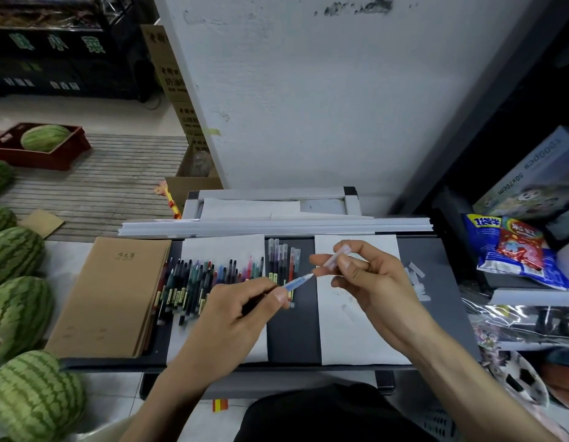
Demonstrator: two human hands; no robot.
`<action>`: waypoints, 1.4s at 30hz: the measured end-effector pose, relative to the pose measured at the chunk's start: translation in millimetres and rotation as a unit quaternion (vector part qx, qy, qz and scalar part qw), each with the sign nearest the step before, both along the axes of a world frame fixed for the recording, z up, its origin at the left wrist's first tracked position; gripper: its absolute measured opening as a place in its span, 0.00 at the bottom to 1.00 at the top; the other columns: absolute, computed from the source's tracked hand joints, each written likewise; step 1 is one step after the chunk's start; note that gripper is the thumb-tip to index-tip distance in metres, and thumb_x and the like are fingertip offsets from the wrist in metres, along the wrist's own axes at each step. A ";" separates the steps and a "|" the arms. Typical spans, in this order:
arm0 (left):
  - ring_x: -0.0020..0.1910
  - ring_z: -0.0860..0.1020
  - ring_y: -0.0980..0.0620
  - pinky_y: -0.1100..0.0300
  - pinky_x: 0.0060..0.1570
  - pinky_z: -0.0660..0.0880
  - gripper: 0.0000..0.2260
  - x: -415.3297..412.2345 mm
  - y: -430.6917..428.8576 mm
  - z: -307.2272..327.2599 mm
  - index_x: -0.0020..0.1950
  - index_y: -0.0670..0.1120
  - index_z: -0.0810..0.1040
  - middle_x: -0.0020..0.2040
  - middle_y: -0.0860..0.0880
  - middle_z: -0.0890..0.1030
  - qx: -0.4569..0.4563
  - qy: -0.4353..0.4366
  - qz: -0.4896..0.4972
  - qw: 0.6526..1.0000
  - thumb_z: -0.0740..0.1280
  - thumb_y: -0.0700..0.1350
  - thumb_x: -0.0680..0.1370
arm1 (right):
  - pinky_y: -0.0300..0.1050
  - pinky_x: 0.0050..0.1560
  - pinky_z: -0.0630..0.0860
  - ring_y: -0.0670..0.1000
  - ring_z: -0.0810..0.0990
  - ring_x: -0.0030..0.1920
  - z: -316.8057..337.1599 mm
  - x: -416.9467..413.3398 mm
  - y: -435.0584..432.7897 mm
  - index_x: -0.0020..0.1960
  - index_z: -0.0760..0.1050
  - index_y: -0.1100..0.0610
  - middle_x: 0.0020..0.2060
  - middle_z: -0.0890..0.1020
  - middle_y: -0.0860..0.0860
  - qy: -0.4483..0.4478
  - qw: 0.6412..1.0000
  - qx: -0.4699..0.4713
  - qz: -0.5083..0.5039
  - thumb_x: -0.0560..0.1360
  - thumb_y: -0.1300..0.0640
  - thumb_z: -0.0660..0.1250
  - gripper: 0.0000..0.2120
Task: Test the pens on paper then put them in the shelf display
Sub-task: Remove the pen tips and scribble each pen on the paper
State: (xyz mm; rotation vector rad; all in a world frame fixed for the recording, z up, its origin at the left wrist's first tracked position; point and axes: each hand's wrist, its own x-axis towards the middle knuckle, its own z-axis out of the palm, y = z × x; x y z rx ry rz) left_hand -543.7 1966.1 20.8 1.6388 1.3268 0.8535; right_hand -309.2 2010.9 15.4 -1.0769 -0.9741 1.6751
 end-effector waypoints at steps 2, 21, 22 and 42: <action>0.25 0.64 0.57 0.67 0.29 0.59 0.12 2.3 -2.2 -0.3 0.47 0.55 0.84 0.27 0.53 0.68 -0.002 0.003 -0.005 1.000 0.64 0.54 0.85 | 0.42 0.54 0.79 0.60 0.85 0.61 0.2 -1.2 -1.8 0.55 0.74 0.60 0.57 0.86 0.63 0.051 0.998 -0.016 0.017 0.80 0.57 0.66 0.07; 0.26 0.63 0.55 0.64 0.28 0.59 0.16 6.7 -4.5 -3.8 0.48 0.54 0.84 0.27 0.53 0.66 0.000 -0.006 0.000 1.000 0.62 0.60 0.83 | 0.39 0.52 0.78 0.60 0.85 0.61 2.8 -13.0 -12.0 0.52 0.75 0.60 0.55 0.87 0.62 0.044 0.998 0.034 0.000 0.80 0.58 0.67 0.05; 0.25 0.63 0.55 0.64 0.28 0.59 0.16 7.3 -4.5 -4.5 0.48 0.54 0.84 0.27 0.53 0.67 0.001 -0.004 -0.002 1.000 0.62 0.61 0.83 | 0.39 0.52 0.78 0.59 0.85 0.59 0.7 -15.2 -14.2 0.53 0.75 0.60 0.54 0.87 0.61 0.031 0.999 0.042 0.014 0.81 0.58 0.67 0.05; 0.30 0.65 0.52 0.53 0.34 0.63 0.18 55.8 18.6 -77.1 0.38 0.51 0.79 0.30 0.51 0.70 -0.132 -0.047 0.066 0.988 0.61 0.52 0.87 | 0.45 0.57 0.83 0.54 0.87 0.51 -71.5 -30.4 -4.0 0.53 0.82 0.68 0.47 0.87 0.58 -0.059 0.995 -0.075 -0.036 0.83 0.63 0.66 0.08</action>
